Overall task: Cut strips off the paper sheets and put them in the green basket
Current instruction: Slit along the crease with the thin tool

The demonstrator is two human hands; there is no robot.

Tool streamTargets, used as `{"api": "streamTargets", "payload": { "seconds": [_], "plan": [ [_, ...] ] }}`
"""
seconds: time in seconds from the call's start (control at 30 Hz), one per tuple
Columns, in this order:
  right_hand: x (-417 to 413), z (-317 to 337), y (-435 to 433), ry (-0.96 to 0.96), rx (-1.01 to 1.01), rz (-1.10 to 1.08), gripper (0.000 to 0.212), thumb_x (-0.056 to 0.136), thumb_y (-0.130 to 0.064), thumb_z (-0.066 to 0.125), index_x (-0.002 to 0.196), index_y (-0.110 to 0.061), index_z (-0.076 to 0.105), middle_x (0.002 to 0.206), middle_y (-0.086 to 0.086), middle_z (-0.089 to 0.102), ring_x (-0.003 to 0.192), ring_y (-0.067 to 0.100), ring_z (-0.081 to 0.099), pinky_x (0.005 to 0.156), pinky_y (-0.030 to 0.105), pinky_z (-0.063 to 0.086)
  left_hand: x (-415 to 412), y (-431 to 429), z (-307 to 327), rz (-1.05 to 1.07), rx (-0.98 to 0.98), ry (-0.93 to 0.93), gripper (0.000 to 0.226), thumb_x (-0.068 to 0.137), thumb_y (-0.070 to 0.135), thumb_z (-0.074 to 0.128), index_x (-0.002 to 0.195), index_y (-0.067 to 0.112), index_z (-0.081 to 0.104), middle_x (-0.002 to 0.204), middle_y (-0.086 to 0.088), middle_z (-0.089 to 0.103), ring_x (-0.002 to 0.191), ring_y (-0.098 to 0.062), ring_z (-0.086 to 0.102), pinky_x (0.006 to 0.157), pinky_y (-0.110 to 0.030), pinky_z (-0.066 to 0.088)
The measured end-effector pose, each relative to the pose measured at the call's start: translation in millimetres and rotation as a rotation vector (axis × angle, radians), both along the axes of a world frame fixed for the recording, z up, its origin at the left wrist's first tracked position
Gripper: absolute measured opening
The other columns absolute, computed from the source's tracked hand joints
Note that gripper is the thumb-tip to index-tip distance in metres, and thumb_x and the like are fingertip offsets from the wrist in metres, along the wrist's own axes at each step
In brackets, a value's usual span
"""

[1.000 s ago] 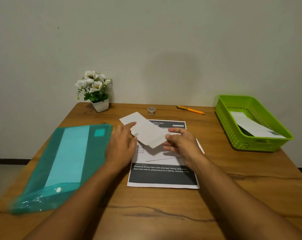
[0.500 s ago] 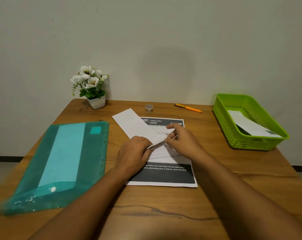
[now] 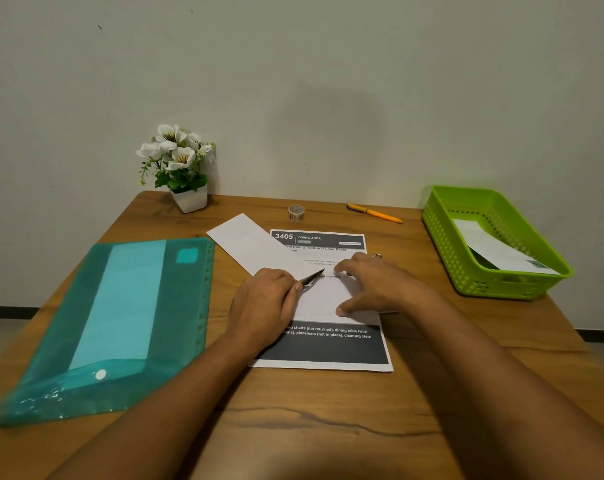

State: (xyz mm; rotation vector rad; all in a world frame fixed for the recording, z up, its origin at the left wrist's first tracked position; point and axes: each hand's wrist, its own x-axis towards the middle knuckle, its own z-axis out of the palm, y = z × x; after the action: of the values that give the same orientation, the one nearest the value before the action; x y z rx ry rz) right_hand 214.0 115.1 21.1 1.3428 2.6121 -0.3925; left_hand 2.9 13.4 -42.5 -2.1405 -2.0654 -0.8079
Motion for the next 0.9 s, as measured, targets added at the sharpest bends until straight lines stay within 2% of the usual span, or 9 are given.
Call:
{"api": "streamTargets", "payload": {
  "seconds": [0.23,0.33,0.43,0.5,0.57,0.63,0.7,0.8,0.9],
  "plan": [
    [13,-6,0,-0.013,-0.032,-0.104,0.096,0.069,-0.072,0.080,0.150,-0.039,0.041,0.148,-0.002,0.052,0.132,0.029,0.048,0.105,0.048,0.044,4,-4,9,0.065,-0.030,-0.050,0.019,0.102,0.040,0.050,0.106,0.025,0.062,0.087,0.005,0.063,0.081,-0.017,0.056,0.061,-0.033,0.037],
    [18,-6,-3,0.053,-0.057,-0.157,0.083,0.077,-0.057,0.083,0.149,-0.037,0.045,0.147,0.000,0.055,0.128,0.027,0.053,0.100,0.044,0.050,3,-4,7,0.044,-0.020,-0.022,0.024,0.103,0.041,0.047,0.099,0.023,0.063,0.084,0.006,0.063,0.079,-0.016,0.055,0.060,-0.033,0.037],
    [24,-9,-5,0.192,-0.052,-0.203,0.061,0.085,-0.042,0.081,0.140,-0.035,0.055,0.134,0.000,0.063,0.114,0.023,0.059,0.093,0.043,0.054,0,-3,3,0.002,-0.002,0.002,0.029,0.103,0.038,0.047,0.091,0.022,0.067,0.084,0.006,0.063,0.082,-0.016,0.056,0.062,-0.034,0.043],
    [29,-11,-5,0.292,-0.051,-0.231,0.048,0.088,-0.034,0.078,0.133,-0.033,0.061,0.116,-0.006,0.067,0.101,0.018,0.061,0.084,0.038,0.053,-1,-4,4,-0.013,-0.007,-0.003,0.027,0.103,0.037,0.048,0.096,0.023,0.069,0.087,0.007,0.065,0.085,-0.016,0.057,0.063,-0.035,0.045],
    [34,-13,-5,0.378,-0.046,-0.254,0.040,0.090,-0.027,0.075,0.129,-0.031,0.064,0.098,-0.013,0.062,0.091,0.014,0.060,0.076,0.035,0.050,0,-5,6,-0.018,-0.023,-0.035,0.022,0.103,0.037,0.049,0.109,0.026,0.067,0.093,0.008,0.067,0.088,-0.015,0.059,0.063,-0.035,0.047],
    [38,-14,-5,0.448,-0.035,-0.272,0.035,0.091,-0.022,0.073,0.124,-0.031,0.066,0.094,-0.010,0.061,0.089,0.015,0.060,0.076,0.036,0.049,1,-6,9,-0.013,-0.030,-0.080,0.019,0.102,0.035,0.052,0.119,0.028,0.059,0.096,0.007,0.068,0.087,-0.016,0.061,0.061,-0.036,0.048],
    [41,-15,-4,0.511,-0.026,-0.295,0.032,0.091,-0.018,0.072,0.119,-0.032,0.067,0.095,-0.003,0.063,0.087,0.017,0.060,0.074,0.033,0.048,1,-8,8,-0.035,-0.022,-0.095,0.017,0.102,0.030,0.054,0.119,0.028,0.056,0.095,0.005,0.069,0.083,-0.018,0.062,0.059,-0.036,0.047],
    [43,-15,-2,0.598,-0.008,-0.331,0.030,0.091,-0.016,0.073,0.116,-0.031,0.070,0.093,-0.003,0.063,0.083,0.011,0.057,0.068,0.027,0.043,-2,-8,3,-0.094,-0.019,-0.098,0.020,0.097,0.019,0.056,0.114,0.025,0.063,0.098,0.005,0.071,0.088,-0.020,0.064,0.062,-0.037,0.049],
    [44,-12,-1,0.659,0.006,-0.373,0.029,0.090,-0.015,0.073,0.112,-0.033,0.070,0.089,0.000,0.064,0.079,0.016,0.058,0.065,0.030,0.043,-5,-6,0,-0.128,-0.044,-0.098,0.033,0.092,0.018,0.053,0.121,0.021,0.070,0.114,0.003,0.074,0.102,-0.022,0.067,0.073,-0.039,0.056]
  ]
}}
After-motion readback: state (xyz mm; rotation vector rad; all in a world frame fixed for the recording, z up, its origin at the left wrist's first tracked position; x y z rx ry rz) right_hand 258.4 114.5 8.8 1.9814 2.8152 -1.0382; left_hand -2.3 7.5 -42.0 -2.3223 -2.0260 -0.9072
